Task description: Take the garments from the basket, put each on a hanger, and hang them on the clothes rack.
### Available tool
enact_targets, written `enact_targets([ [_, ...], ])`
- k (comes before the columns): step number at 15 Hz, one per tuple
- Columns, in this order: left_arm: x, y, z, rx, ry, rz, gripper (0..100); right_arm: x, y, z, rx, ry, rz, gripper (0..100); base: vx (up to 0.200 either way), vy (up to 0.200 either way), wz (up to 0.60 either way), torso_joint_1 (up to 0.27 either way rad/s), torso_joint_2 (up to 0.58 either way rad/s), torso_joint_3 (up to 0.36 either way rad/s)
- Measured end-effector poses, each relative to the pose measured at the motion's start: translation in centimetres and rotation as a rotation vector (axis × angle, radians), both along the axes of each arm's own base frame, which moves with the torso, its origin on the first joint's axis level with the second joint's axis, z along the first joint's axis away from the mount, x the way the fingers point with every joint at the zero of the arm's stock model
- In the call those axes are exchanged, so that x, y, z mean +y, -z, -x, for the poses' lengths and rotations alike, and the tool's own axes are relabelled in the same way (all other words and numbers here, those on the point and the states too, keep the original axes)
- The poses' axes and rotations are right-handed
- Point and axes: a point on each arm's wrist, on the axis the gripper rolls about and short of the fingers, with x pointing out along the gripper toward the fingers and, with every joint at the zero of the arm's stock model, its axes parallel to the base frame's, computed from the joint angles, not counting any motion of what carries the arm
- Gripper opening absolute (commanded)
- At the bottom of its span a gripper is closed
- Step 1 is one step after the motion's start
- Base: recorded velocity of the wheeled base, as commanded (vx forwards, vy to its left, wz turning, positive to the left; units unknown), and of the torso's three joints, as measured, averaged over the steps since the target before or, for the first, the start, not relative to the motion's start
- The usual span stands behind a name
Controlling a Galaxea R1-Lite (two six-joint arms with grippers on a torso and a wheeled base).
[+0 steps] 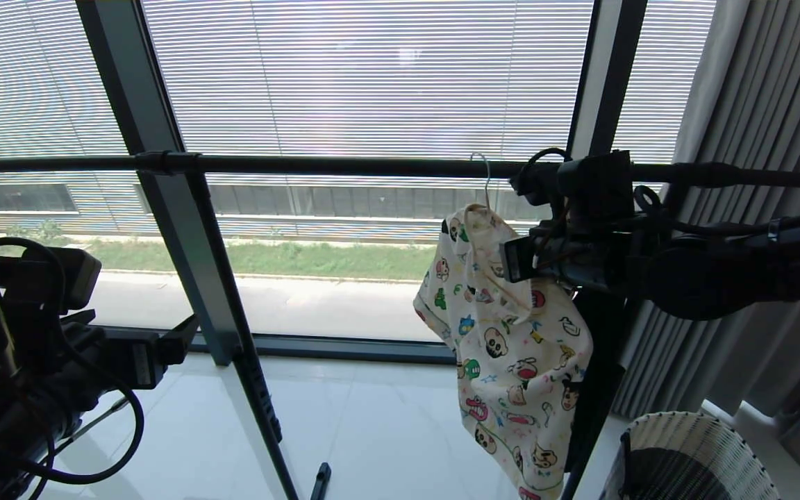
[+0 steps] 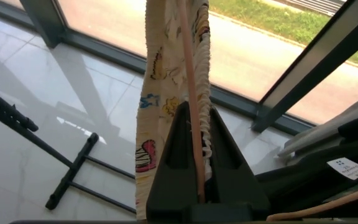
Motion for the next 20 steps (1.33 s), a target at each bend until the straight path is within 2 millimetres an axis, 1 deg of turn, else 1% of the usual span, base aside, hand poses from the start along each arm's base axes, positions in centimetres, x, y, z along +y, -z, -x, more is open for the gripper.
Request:
enact_targets([
  [4, -0.1, 0.1, -0.2, 0.008, 0.003, -0.001, 100, 0.3, 0.4, -0.1, 0.010, -0.003, 0.007, 0, 0.000, 0.000, 0.00, 0.000, 0.00, 0.000],
  [5, -0.1, 0.2, -0.2, 0.009, 0.003, -0.002, 100, 0.2, 0.5, 0.0, 0.018, -0.003, 0.012, 100, 0.000, 0.000, 0.00, 0.000, 0.00, 0.000],
  [8, -0.1, 0.1, -0.2, 0.009, 0.003, -0.002, 100, 0.0, 0.0, 0.3, 0.013, -0.003, 0.008, 100, 0.000, 0.000, 0.00, 0.000, 0.00, 0.000],
  [10, -0.1, 0.1, -0.2, 0.008, 0.002, -0.002, 100, -0.5, -0.7, 1.0, 0.027, -0.003, 0.019, 100, 0.000, 0.000, 0.00, 0.000, 0.00, 0.000],
  [12, 0.0, 0.2, -0.2, 0.009, 0.000, -0.003, 100, -1.4, -2.2, 2.2, 0.017, -0.003, 0.011, 100, 0.000, 0.000, 0.00, 0.000, 0.00, 0.000],
  [14, 0.0, 0.1, -0.2, 0.009, -0.001, -0.007, 100, -2.8, -3.6, 3.3, -0.005, 0.006, -0.001, 100, 0.000, 0.000, 0.00, 0.000, 0.00, 0.000],
  [16, 0.1, 0.1, -0.2, 0.010, -0.009, -0.011, 100, -4.3, -4.3, 4.5, -0.016, 0.025, -0.006, 100, 0.000, 0.000, 0.00, 0.000, 0.00, 0.000],
  [18, 0.6, 0.2, -0.3, 0.012, -0.035, -0.015, 100, -6.1, -4.7, 5.7, -0.029, 0.045, 0.011, 100, -0.200, 0.000, 0.00, 0.007, 0.00, 0.002],
  [20, 1.2, 0.2, -0.4, 0.016, -0.063, -0.019, 100, -8.6, -5.0, 6.6, -0.042, 0.082, 0.067, 100, -0.200, 0.000, 0.00, 0.010, 0.00, -0.002],
])
